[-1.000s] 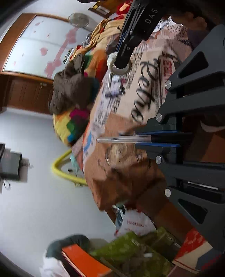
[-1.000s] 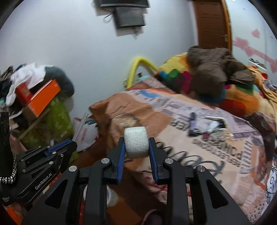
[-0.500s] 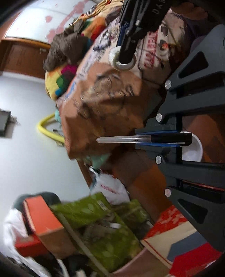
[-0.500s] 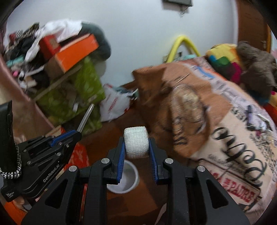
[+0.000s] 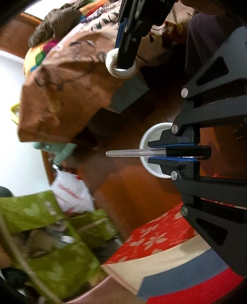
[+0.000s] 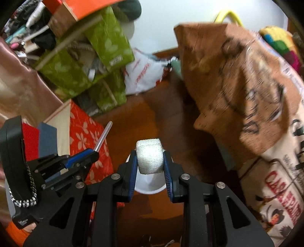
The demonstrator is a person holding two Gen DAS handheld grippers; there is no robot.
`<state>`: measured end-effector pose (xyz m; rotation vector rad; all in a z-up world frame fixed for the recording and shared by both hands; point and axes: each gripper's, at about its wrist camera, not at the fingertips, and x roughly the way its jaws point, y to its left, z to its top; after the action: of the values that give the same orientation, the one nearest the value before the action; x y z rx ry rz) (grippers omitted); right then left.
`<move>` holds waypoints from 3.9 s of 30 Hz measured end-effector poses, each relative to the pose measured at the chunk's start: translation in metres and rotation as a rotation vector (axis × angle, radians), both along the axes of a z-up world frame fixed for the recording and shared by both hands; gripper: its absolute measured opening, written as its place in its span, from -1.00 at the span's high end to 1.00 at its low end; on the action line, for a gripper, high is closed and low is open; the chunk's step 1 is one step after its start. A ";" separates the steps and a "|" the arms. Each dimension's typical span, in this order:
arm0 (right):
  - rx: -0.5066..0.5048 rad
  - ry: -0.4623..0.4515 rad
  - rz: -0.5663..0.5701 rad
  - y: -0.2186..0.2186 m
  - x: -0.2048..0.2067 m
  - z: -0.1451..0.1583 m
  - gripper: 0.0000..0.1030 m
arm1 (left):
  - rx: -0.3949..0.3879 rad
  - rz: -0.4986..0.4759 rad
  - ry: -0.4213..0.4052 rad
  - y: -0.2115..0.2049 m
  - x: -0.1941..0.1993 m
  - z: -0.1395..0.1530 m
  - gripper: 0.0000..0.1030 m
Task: Collect trash
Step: 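Carry straw and tape roll to the white bin and open both tools, then move both open tools back over the items on the bed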
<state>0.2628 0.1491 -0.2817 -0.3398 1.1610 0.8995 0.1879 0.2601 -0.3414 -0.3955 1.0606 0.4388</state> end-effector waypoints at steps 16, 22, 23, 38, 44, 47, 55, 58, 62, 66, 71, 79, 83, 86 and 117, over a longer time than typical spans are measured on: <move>-0.051 0.145 0.057 0.025 0.005 -0.059 0.52 | -0.198 0.053 0.134 0.022 0.007 -0.094 0.86; -0.033 0.165 0.021 0.020 0.012 -0.059 0.02 | -0.224 0.059 0.142 0.027 0.015 -0.095 0.65; -0.036 0.161 0.018 0.020 0.013 -0.059 0.02 | -0.212 0.061 0.146 0.027 0.015 -0.093 0.53; 0.007 0.014 0.003 0.000 0.011 -0.008 0.02 | -0.065 0.038 0.076 0.017 0.006 -0.026 0.50; 0.059 -0.053 -0.019 -0.023 0.005 0.031 0.02 | -0.014 0.018 0.006 0.000 0.005 0.018 0.50; 0.093 -0.092 -0.031 -0.037 0.001 0.054 0.02 | -0.005 0.017 -0.031 -0.007 0.003 0.038 0.50; 0.193 -0.200 -0.101 -0.086 -0.006 0.114 0.02 | 0.082 -0.032 -0.127 -0.043 0.008 0.102 0.50; 0.235 -0.236 -0.136 -0.111 -0.005 0.136 0.02 | 0.111 -0.067 -0.163 -0.064 0.014 0.125 0.49; 0.279 -0.296 -0.189 -0.145 -0.003 0.161 0.02 | 0.154 -0.122 -0.212 -0.094 0.023 0.155 0.33; 0.310 -0.342 -0.244 -0.179 0.000 0.180 0.02 | 0.192 -0.173 -0.275 -0.127 0.033 0.184 0.25; 0.324 -0.401 -0.325 -0.224 0.009 0.194 0.02 | 0.208 -0.240 -0.326 -0.166 0.052 0.209 0.23; 0.299 -0.472 -0.456 -0.288 0.030 0.205 0.02 | 0.218 -0.334 -0.395 -0.221 0.090 0.233 0.02; 0.274 -0.495 -0.536 -0.322 0.045 0.205 0.00 | 0.195 -0.379 -0.403 -0.245 0.119 0.234 0.01; 0.247 -0.505 -0.590 -0.346 0.058 0.201 -0.19 | 0.172 -0.415 -0.399 -0.259 0.138 0.230 -0.02; 0.211 -0.083 -0.776 -0.395 0.233 0.062 -0.22 | 0.030 -0.604 -0.140 -0.321 0.339 0.089 -0.12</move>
<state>0.4962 -0.2454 -0.2199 0.2420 0.9893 0.3102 0.5273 -0.0604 -0.2521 -0.0647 0.9792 -0.1109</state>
